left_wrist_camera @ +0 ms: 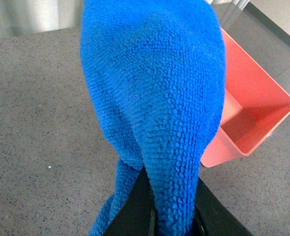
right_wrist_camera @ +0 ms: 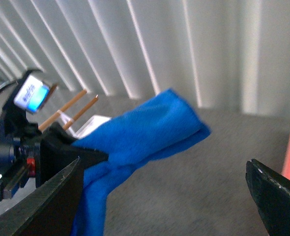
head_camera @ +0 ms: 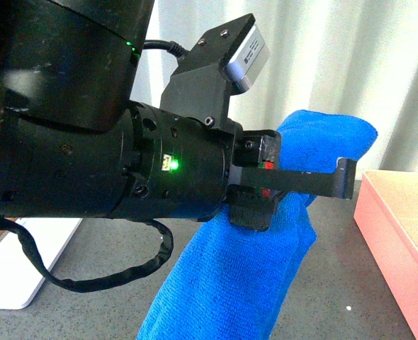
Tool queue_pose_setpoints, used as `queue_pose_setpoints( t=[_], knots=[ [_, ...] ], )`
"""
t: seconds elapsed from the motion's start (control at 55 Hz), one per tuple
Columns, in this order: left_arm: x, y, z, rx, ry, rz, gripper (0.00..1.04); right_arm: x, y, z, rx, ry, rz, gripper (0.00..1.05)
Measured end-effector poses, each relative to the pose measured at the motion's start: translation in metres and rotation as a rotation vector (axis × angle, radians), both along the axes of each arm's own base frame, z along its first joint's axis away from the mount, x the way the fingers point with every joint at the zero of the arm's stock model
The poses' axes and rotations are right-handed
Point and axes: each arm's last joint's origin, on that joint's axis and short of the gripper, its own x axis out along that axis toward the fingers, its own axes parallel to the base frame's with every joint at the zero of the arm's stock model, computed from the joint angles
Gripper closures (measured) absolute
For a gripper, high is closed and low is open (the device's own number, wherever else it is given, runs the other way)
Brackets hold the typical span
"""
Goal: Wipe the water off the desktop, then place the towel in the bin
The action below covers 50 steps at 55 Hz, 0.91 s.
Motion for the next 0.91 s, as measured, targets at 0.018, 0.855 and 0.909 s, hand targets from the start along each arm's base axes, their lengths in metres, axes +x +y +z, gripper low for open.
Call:
queue_pose_setpoints(
  t=[0.018, 0.855, 0.909],
  knots=[
    [0.000, -0.001, 0.000, 0.002, -0.002, 0.004, 0.98, 0.005, 0.005, -0.007, 0.013, 0.049, 0.027, 0.07],
    [0.009, -0.007, 0.022, -0.033, 0.018, 0.084, 0.98, 0.006, 0.096, -0.074, -0.175, 0.114, 0.316, 0.07],
    [0.008, -0.008, 0.022, -0.035, 0.024, 0.082, 0.98, 0.013, 0.097, -0.075, -0.169, 0.105, 0.320, 0.07]
  ],
)
